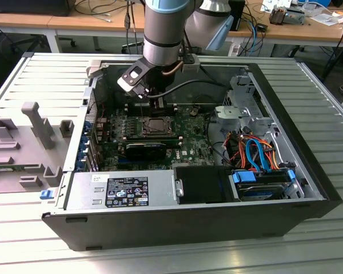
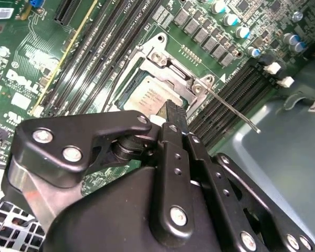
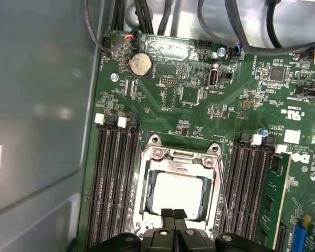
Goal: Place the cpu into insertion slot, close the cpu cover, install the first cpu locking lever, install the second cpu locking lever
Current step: 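Close the cpu cover, then install the first cpu locking lever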
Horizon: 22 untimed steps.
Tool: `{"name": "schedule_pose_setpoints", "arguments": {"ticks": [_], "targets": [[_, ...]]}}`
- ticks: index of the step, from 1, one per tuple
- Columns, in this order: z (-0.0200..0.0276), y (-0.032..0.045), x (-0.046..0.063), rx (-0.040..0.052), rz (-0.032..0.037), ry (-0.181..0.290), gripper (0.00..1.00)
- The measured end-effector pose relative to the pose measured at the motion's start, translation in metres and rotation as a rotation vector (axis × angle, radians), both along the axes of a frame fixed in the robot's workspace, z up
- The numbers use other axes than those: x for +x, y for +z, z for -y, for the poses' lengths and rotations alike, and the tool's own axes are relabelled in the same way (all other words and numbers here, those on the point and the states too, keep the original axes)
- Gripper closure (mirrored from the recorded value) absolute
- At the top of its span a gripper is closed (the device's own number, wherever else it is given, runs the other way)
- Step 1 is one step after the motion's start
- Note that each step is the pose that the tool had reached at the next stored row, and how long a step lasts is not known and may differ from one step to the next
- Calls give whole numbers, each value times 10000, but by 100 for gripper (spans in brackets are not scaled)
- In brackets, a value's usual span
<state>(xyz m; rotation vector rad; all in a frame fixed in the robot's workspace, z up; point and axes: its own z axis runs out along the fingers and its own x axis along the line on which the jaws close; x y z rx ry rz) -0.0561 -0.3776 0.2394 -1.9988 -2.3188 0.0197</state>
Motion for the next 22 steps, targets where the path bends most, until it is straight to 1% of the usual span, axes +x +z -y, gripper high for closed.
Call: {"name": "schedule_pose_setpoints", "arguments": {"ticks": [13, 20, 22], "targets": [[0, 8, 0, -1, -1, 54, 89], [0, 8, 0, 0, -1, 1042, 89], [0, 8, 0, 0, -1, 1261, 89]]}}
